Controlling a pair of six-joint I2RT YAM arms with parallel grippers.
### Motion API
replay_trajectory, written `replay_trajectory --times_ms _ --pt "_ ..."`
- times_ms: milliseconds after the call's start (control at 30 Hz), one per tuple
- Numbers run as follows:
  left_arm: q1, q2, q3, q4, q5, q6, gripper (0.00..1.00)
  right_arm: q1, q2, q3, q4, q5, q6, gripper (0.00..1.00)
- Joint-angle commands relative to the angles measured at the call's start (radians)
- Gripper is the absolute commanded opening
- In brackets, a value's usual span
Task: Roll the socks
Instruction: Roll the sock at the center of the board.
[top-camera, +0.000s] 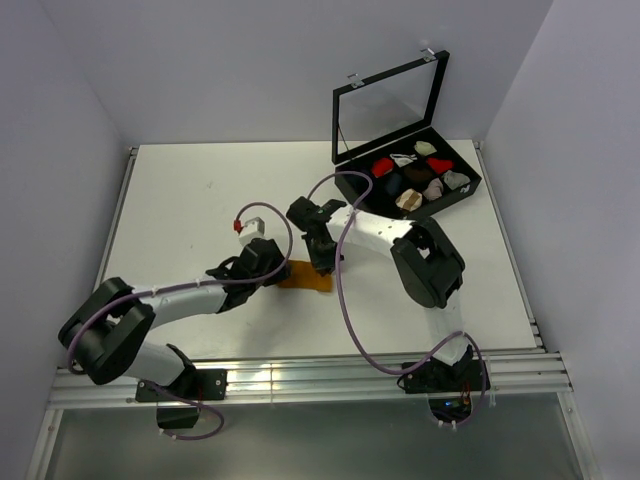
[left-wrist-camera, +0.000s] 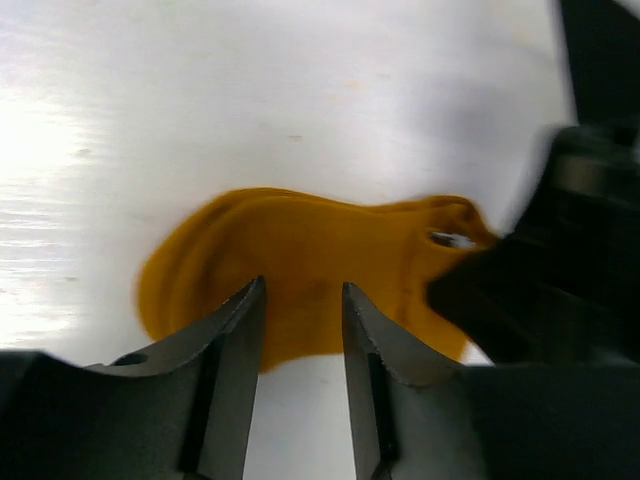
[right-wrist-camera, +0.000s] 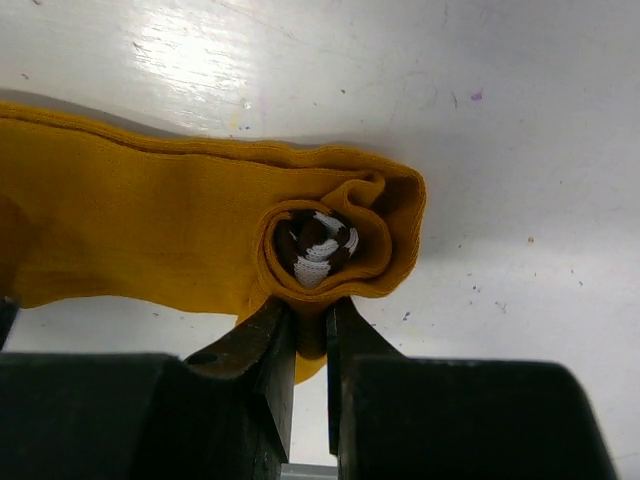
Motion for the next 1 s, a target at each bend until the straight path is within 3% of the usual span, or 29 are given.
replay_trajectory --times_ms 0,100,333,533,967 --pt "-0.061 -0.097 -0.007 0.091 -0.015 0.035 0.42 0.006 0.033 0.025 -0.079 0.0 0.041 0.0" --pt "-0.137 -0.106 0.001 0.138 -0.022 0.053 0.47 -0.002 0.029 0.019 -0.067 -0.042 0.068 0.0" --pt "-0.231 0.015 0.052 0.154 -0.07 0.02 0.46 -0.035 -0.039 -0.062 0.018 -0.1 0.144 0.0" --pt "-0.216 0.017 0.023 0.098 -0.198 -0.045 0.41 -0.098 -0.128 -0.208 0.106 -0.166 0.153 0.0" --pt "-0.088 0.127 0.004 0.042 -0.16 -0.111 0.35 -0.19 -0.263 -0.351 0.192 -0.25 0.147 0.0"
